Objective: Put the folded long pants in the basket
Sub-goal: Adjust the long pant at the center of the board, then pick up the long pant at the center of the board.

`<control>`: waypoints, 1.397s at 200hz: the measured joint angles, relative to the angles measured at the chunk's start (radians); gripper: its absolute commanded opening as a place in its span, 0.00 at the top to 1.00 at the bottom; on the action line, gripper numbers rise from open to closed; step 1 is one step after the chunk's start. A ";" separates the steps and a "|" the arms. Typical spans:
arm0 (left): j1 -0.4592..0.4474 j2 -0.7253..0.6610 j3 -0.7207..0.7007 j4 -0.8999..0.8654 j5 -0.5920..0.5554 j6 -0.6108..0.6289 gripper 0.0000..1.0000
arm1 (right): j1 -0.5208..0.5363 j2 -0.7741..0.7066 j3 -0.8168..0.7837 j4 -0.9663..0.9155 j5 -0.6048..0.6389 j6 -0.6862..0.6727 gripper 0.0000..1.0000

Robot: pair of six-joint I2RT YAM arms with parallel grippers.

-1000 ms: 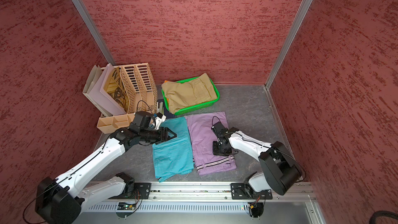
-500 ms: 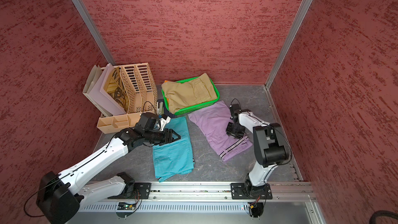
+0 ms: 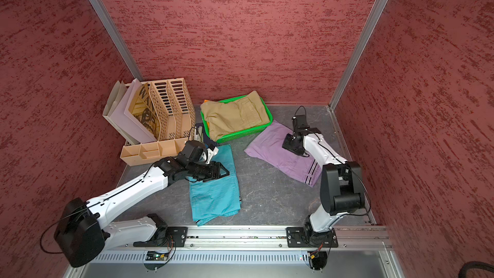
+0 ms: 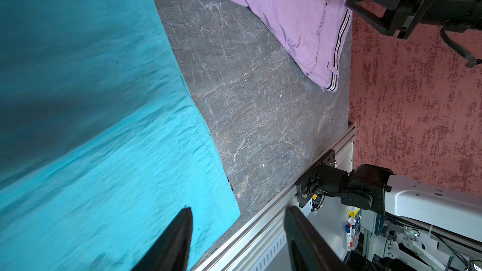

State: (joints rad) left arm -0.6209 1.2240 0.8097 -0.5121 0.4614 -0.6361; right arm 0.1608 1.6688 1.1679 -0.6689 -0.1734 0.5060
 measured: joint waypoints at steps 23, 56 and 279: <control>-0.008 0.008 0.000 0.001 -0.004 -0.004 0.38 | 0.070 0.114 0.001 0.040 -0.064 0.005 0.59; -0.009 0.008 0.006 0.005 -0.015 -0.003 0.38 | 0.082 0.193 0.021 0.080 -0.098 -0.002 0.67; -0.126 0.667 0.432 0.162 -0.020 -0.026 0.39 | -0.052 -0.319 -0.285 -0.084 -0.051 0.008 0.54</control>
State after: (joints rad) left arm -0.7464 1.8908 1.2419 -0.3500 0.4416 -0.6621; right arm 0.1085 1.3495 0.8825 -0.7525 -0.2245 0.5144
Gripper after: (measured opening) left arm 0.616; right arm 0.443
